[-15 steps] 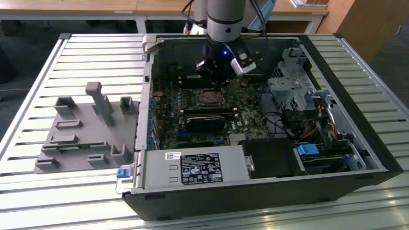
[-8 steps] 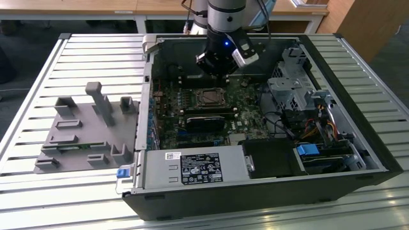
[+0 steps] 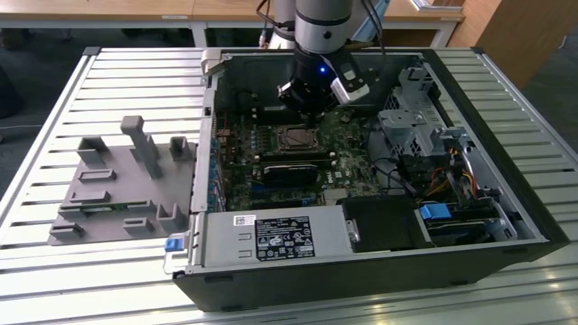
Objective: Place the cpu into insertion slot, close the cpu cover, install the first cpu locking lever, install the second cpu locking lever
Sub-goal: 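Install the second cpu locking lever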
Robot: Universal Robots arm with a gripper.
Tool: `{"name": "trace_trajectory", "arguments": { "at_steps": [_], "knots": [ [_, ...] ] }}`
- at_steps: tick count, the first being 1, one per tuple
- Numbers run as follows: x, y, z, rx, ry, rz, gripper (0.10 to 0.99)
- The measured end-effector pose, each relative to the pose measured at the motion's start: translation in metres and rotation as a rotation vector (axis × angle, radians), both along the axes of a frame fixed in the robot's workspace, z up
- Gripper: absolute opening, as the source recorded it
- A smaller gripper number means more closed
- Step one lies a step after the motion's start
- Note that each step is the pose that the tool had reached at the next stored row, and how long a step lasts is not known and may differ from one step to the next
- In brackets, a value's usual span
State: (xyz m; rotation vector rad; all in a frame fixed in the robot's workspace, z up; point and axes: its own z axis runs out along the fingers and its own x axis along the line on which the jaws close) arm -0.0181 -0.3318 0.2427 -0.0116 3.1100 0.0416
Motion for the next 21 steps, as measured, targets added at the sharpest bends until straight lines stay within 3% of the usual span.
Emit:
{"name": "trace_trajectory", "arguments": {
  "at_steps": [5, 8, 10, 14, 21],
  "knots": [
    [0.0000, -0.0096, -0.0002, 0.000, 0.0016, 0.000, 0.106],
    [0.0000, -0.0142, -0.0012, 0.002, 0.0116, 0.000, 0.106],
    [0.0000, -0.0164, -0.0017, 0.019, 0.0150, 0.000, 0.106],
    [0.0000, -0.0233, -0.0032, 0.029, 0.0149, 0.000, 0.106],
    [-0.0024, -0.0279, -0.0052, 0.035, 0.0151, 0.000, 0.106]
  ]
}}
